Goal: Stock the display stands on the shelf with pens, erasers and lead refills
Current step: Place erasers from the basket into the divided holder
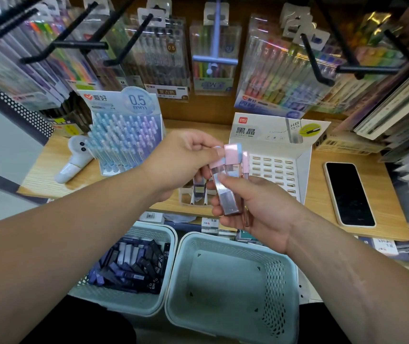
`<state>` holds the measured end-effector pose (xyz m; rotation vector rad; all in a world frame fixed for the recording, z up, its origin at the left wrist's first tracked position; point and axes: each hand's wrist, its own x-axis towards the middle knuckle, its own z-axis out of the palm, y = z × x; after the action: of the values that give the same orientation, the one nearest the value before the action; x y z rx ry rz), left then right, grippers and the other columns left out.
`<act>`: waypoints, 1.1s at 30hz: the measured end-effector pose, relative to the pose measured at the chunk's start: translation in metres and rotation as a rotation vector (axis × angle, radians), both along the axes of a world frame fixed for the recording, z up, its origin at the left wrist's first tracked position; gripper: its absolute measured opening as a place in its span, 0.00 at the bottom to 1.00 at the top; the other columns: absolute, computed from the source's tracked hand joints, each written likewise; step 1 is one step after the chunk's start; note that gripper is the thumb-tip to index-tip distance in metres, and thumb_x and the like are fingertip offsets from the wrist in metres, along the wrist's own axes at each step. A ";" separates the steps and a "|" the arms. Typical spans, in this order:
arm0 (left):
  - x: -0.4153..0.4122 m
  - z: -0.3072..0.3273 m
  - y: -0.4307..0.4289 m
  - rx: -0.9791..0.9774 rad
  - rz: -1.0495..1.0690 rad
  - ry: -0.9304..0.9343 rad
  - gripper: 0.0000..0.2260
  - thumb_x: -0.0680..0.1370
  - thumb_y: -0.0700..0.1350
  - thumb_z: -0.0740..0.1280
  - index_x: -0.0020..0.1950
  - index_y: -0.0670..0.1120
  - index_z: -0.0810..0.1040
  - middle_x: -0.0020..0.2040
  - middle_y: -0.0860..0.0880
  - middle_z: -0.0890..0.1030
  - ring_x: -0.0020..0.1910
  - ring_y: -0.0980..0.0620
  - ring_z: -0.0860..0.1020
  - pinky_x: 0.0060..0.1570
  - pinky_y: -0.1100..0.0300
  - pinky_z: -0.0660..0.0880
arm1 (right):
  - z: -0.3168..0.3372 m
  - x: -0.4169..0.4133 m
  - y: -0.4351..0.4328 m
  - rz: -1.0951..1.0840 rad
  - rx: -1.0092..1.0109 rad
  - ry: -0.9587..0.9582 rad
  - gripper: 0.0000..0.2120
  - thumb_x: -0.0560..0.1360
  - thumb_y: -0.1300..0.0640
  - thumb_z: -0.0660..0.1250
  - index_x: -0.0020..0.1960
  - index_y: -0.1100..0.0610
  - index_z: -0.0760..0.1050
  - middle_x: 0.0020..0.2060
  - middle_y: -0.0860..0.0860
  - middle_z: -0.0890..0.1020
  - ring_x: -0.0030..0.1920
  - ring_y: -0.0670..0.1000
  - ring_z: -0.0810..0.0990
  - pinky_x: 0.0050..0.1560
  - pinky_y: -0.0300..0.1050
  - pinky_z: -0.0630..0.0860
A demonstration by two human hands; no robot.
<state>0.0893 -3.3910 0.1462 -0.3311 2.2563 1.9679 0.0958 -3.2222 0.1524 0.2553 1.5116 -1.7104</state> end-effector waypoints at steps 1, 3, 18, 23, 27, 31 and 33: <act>-0.001 0.002 -0.001 0.046 0.022 -0.003 0.03 0.79 0.36 0.69 0.50 0.41 0.82 0.32 0.47 0.81 0.27 0.53 0.76 0.27 0.62 0.73 | 0.001 0.000 0.000 -0.047 -0.003 0.011 0.13 0.79 0.50 0.69 0.55 0.59 0.81 0.36 0.54 0.83 0.33 0.48 0.81 0.30 0.40 0.79; -0.003 0.007 -0.004 0.133 0.055 0.000 0.04 0.79 0.34 0.68 0.50 0.40 0.82 0.33 0.45 0.83 0.28 0.54 0.78 0.30 0.63 0.76 | 0.002 -0.003 0.001 -0.159 -0.007 0.044 0.11 0.80 0.50 0.67 0.50 0.58 0.80 0.35 0.54 0.83 0.33 0.48 0.81 0.29 0.40 0.78; -0.017 -0.023 -0.006 -0.814 -0.062 0.301 0.04 0.75 0.43 0.74 0.49 0.49 0.86 0.44 0.57 0.81 0.36 0.62 0.73 0.43 0.63 0.71 | -0.006 -0.011 0.021 -0.368 0.118 0.100 0.10 0.81 0.49 0.67 0.52 0.56 0.80 0.38 0.54 0.81 0.35 0.49 0.81 0.30 0.41 0.76; -0.019 -0.033 -0.005 -0.992 -0.170 0.425 0.03 0.76 0.42 0.73 0.46 0.46 0.86 0.45 0.50 0.85 0.44 0.49 0.81 0.46 0.52 0.78 | -0.004 -0.011 0.027 -0.360 0.120 0.091 0.11 0.80 0.49 0.68 0.53 0.56 0.81 0.37 0.54 0.82 0.36 0.50 0.81 0.31 0.41 0.77; -0.020 -0.041 -0.003 -1.126 -0.269 0.437 0.04 0.76 0.42 0.71 0.44 0.46 0.86 0.42 0.48 0.83 0.42 0.46 0.80 0.41 0.50 0.78 | -0.002 -0.010 0.027 -0.344 0.095 0.085 0.12 0.80 0.49 0.67 0.53 0.57 0.81 0.37 0.53 0.81 0.37 0.50 0.81 0.32 0.41 0.77; -0.020 -0.045 0.000 -1.123 -0.297 0.411 0.03 0.74 0.41 0.74 0.44 0.47 0.87 0.42 0.48 0.82 0.41 0.46 0.80 0.39 0.50 0.79 | 0.003 -0.009 0.026 -0.298 0.042 0.065 0.12 0.79 0.52 0.67 0.55 0.59 0.81 0.36 0.53 0.81 0.34 0.49 0.81 0.30 0.40 0.76; -0.021 -0.046 0.001 -1.105 -0.284 0.378 0.02 0.75 0.44 0.74 0.45 0.48 0.87 0.44 0.48 0.82 0.42 0.47 0.80 0.40 0.50 0.78 | 0.005 -0.009 0.026 -0.285 0.020 0.048 0.12 0.79 0.55 0.66 0.57 0.60 0.80 0.36 0.54 0.82 0.35 0.50 0.81 0.30 0.40 0.76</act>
<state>0.0682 -3.3904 0.1003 0.2975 3.1851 0.5190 0.0872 -3.1961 0.1573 0.4623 1.5867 -1.9356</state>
